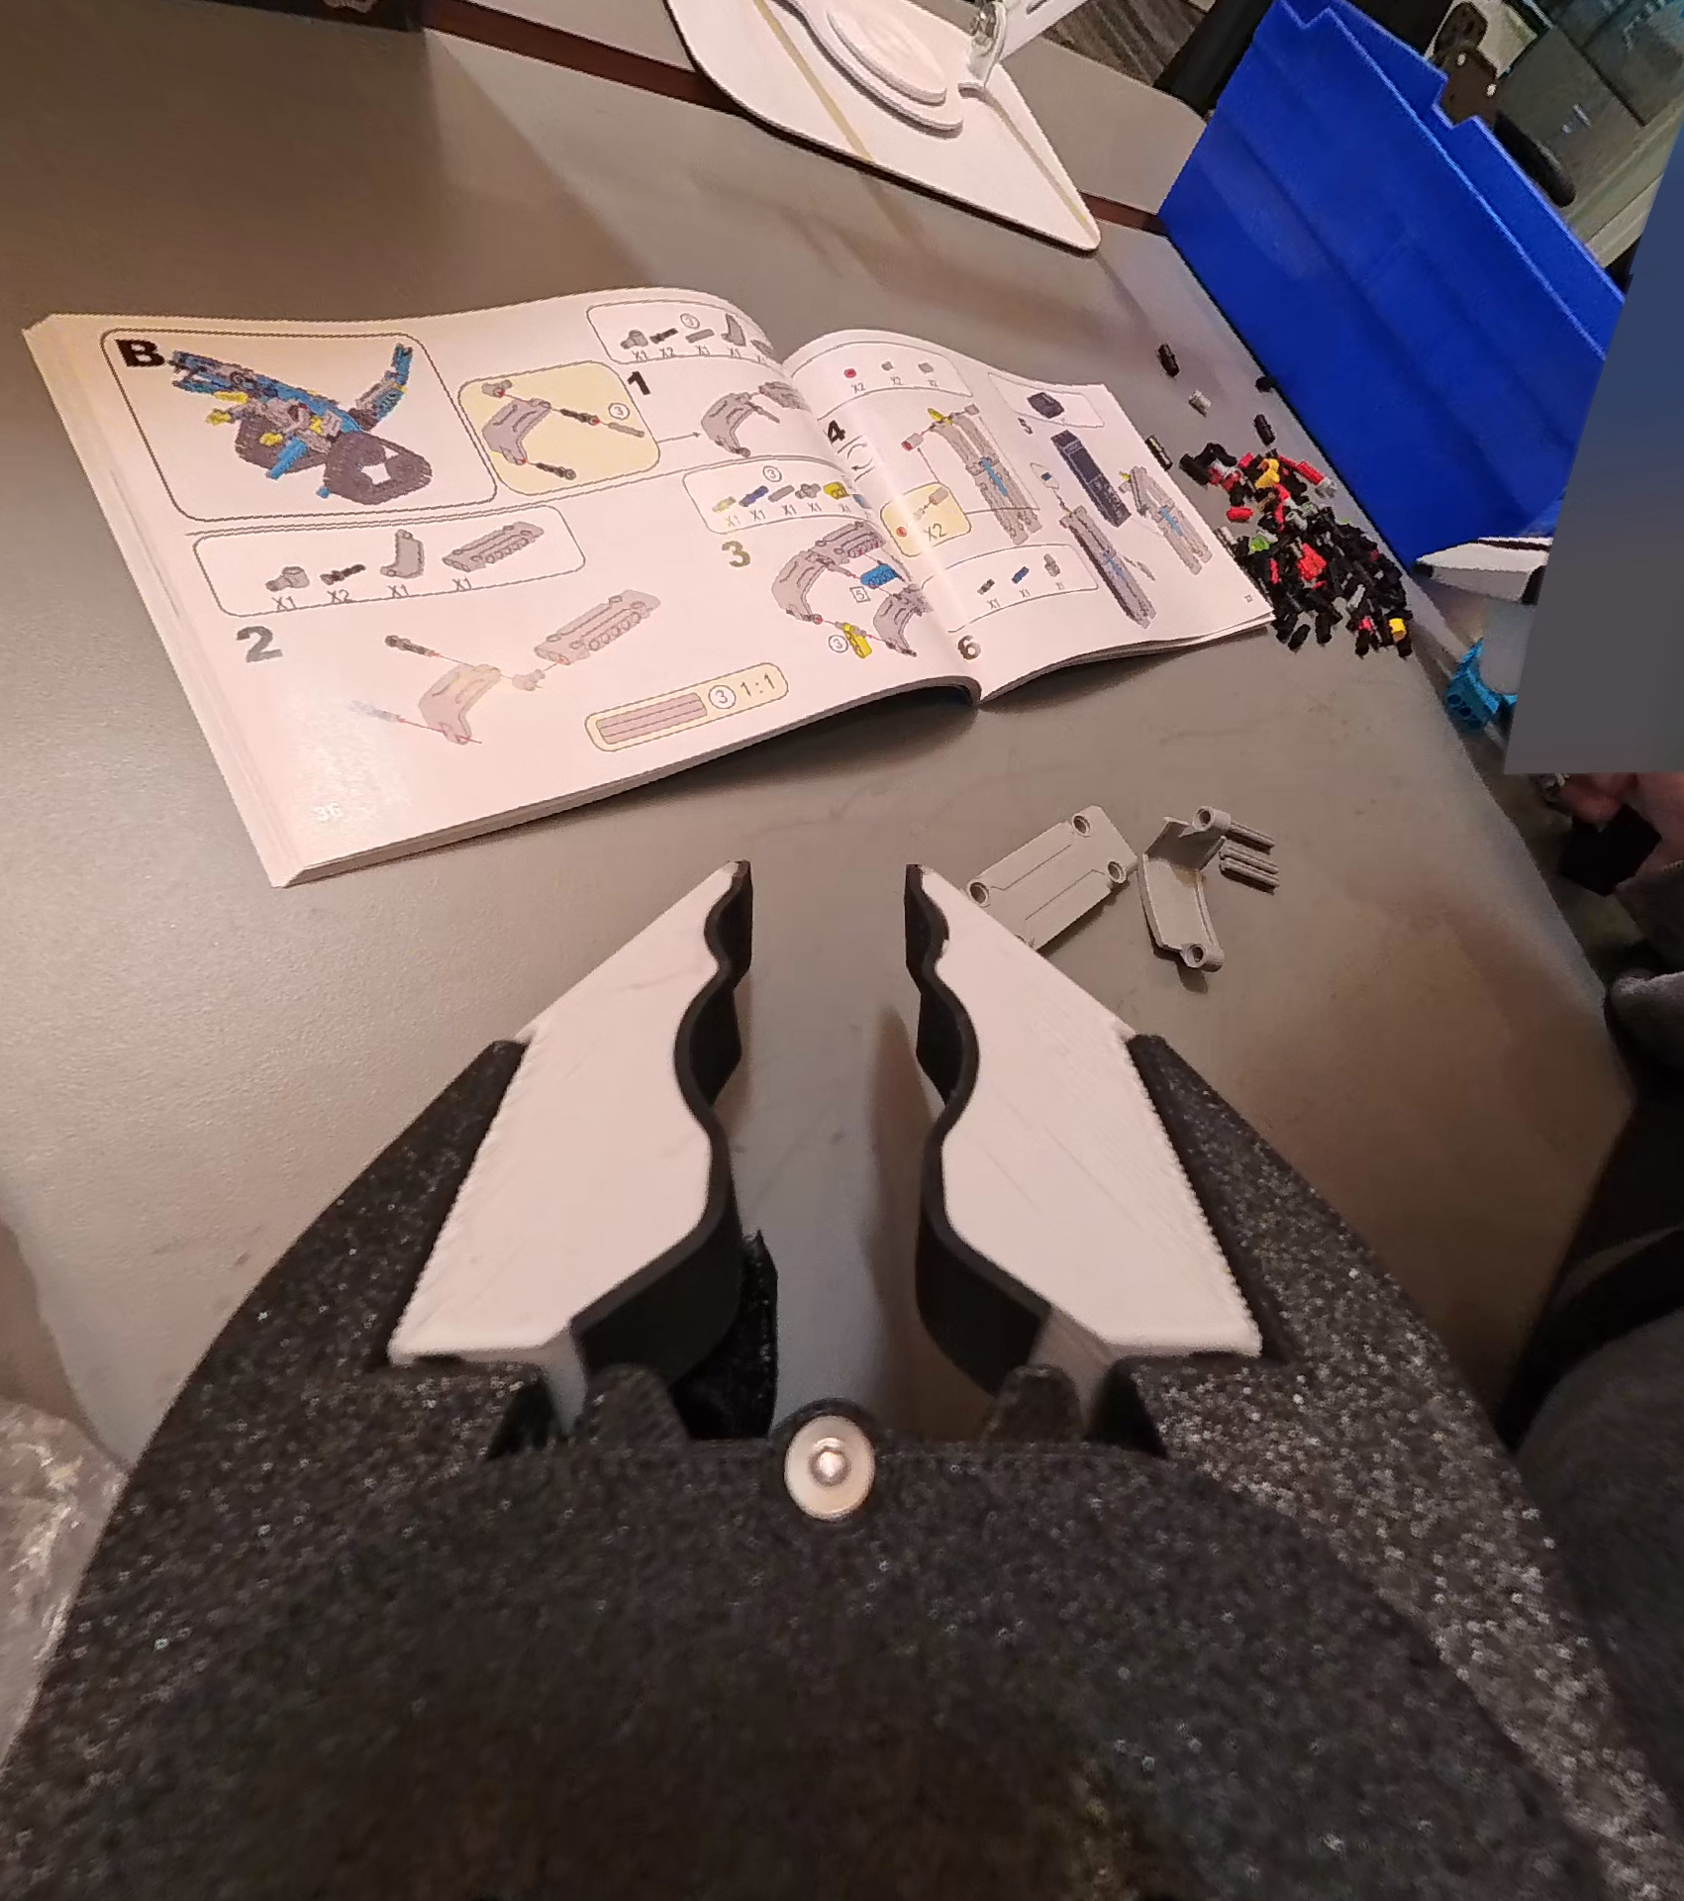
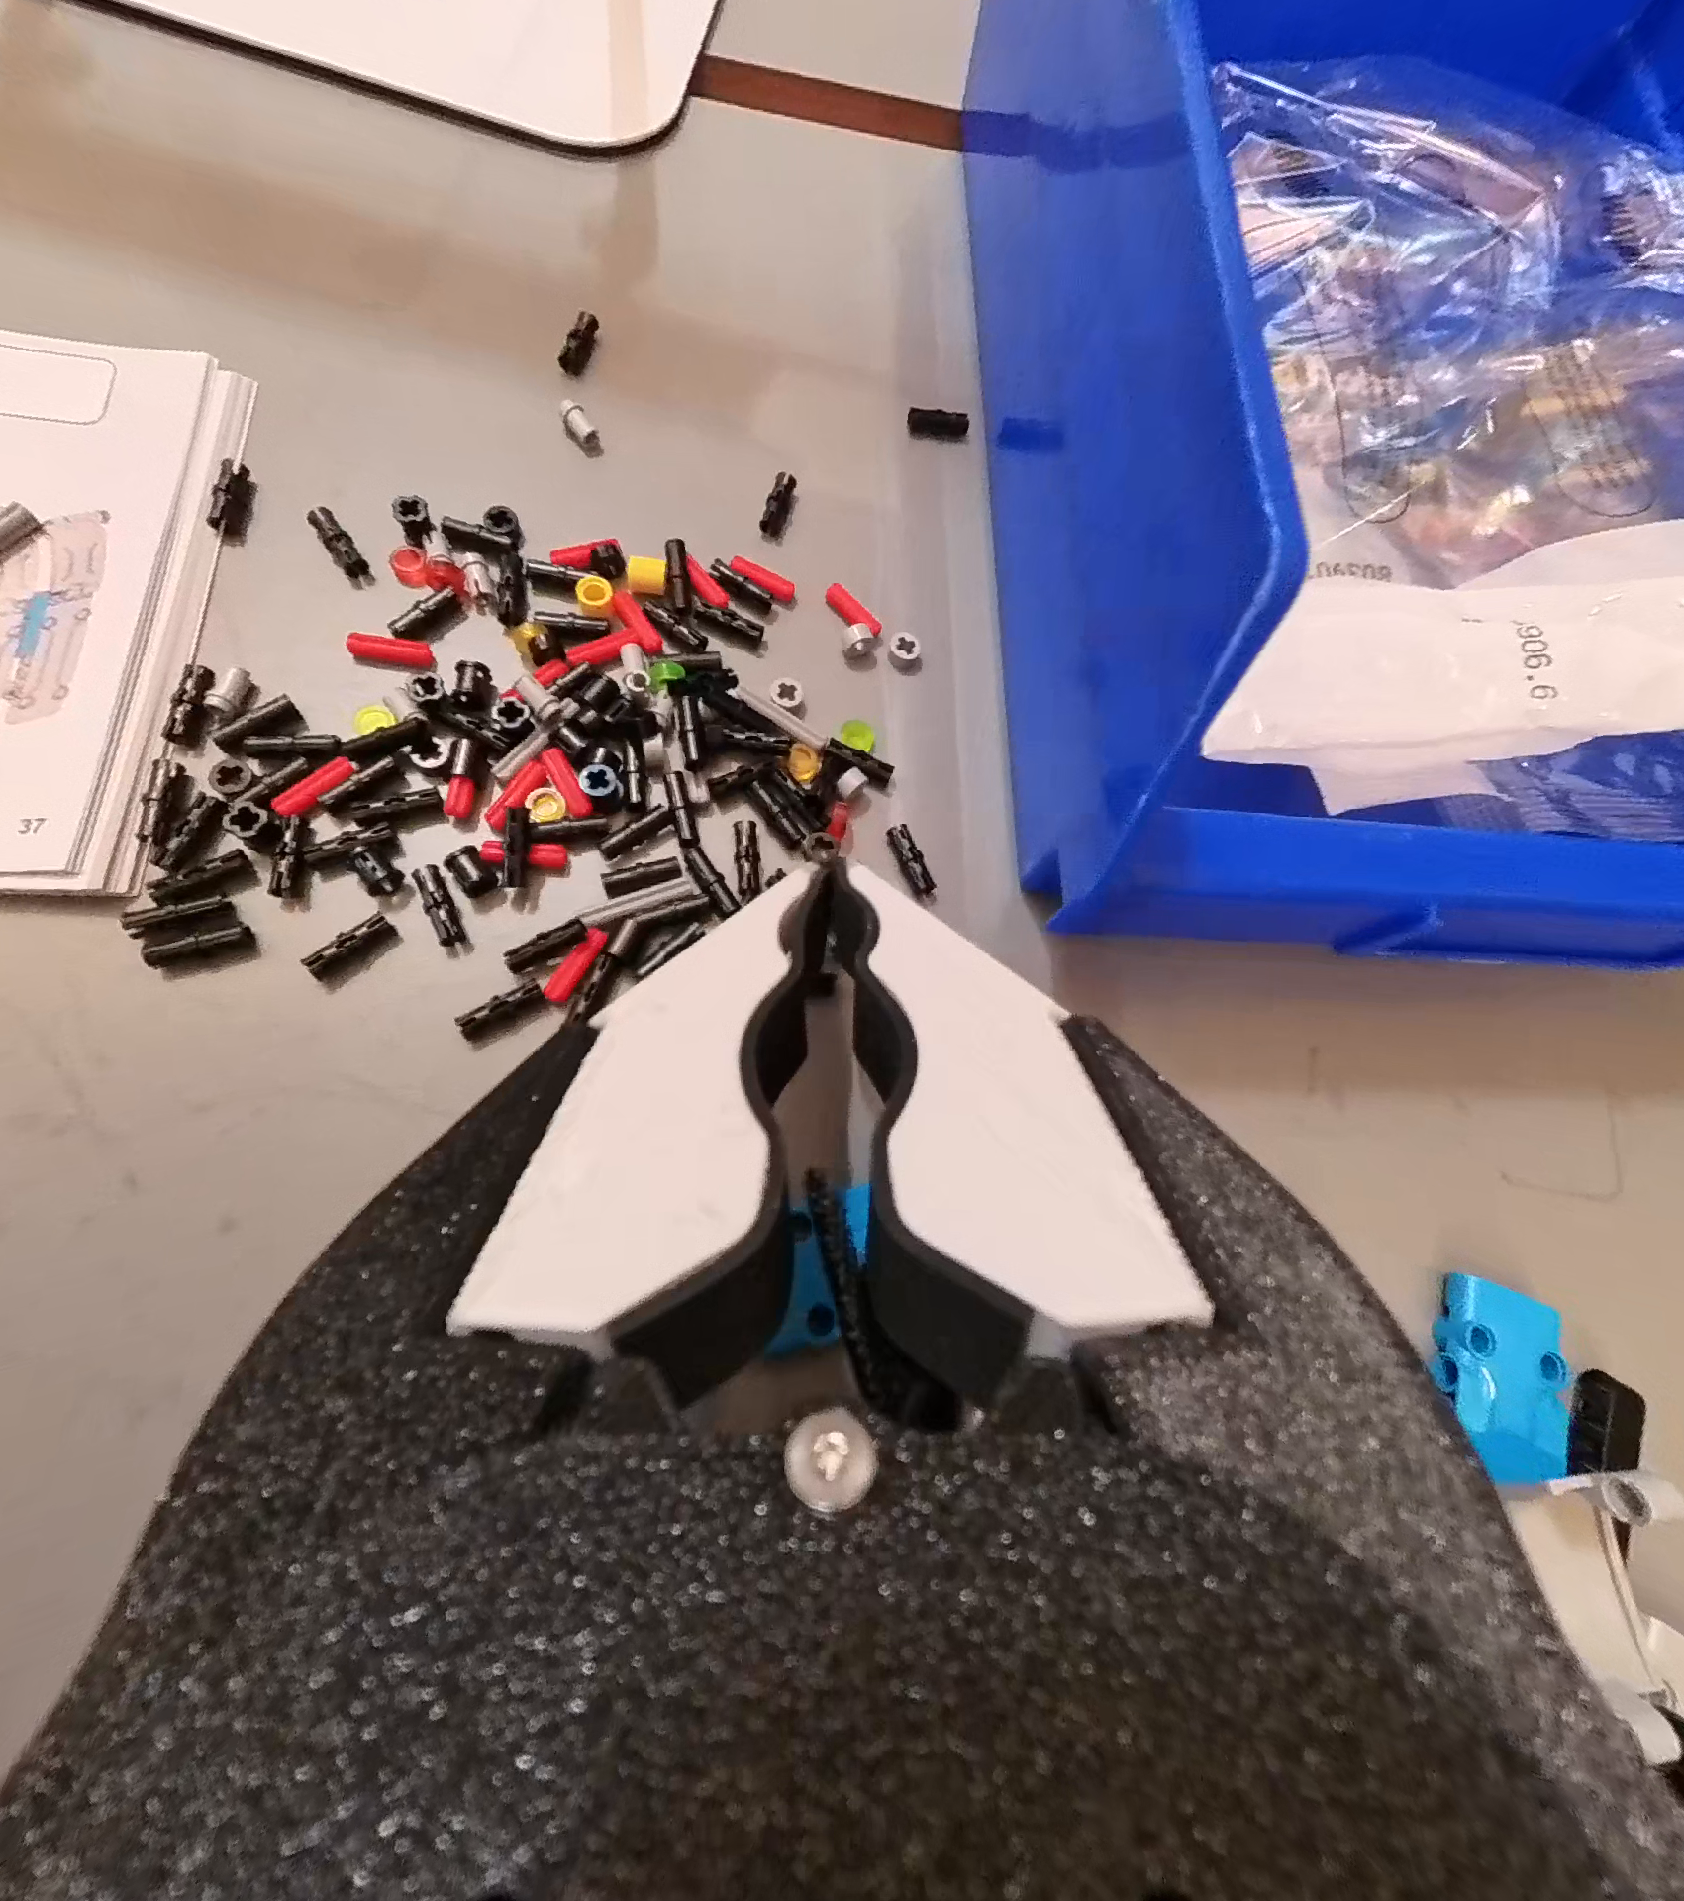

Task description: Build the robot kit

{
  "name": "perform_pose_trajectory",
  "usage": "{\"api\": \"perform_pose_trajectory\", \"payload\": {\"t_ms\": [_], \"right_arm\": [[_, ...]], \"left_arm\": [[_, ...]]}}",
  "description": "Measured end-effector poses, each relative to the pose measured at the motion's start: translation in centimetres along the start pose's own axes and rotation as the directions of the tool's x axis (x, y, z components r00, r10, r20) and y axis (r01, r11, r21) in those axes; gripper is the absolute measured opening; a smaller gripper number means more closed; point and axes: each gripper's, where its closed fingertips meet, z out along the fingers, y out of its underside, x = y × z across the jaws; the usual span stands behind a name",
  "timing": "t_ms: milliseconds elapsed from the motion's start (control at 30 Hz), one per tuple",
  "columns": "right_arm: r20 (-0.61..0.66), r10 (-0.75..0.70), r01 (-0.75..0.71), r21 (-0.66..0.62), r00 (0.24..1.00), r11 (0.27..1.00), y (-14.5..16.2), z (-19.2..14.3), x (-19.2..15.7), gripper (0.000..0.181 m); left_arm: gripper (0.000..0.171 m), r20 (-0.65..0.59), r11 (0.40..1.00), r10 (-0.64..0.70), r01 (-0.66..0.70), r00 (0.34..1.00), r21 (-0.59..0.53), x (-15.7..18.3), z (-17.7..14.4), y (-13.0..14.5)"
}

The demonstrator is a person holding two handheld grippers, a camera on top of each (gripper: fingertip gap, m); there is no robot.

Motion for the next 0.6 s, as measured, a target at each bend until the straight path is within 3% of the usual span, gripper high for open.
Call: {"api": "perform_pose_trajectory", "payload": {"t_ms": [600], "right_arm": [[-0.064, 0.063, -0.052, 0.148, 0.996, 0.988, -2.3, -1.8, 1.9, 0.0]], "left_arm": [[0.029, 0.007, 1.0, 0.0, 0.0, 1.0, 0.001, -0.3, 0.0, 0.0]]}}
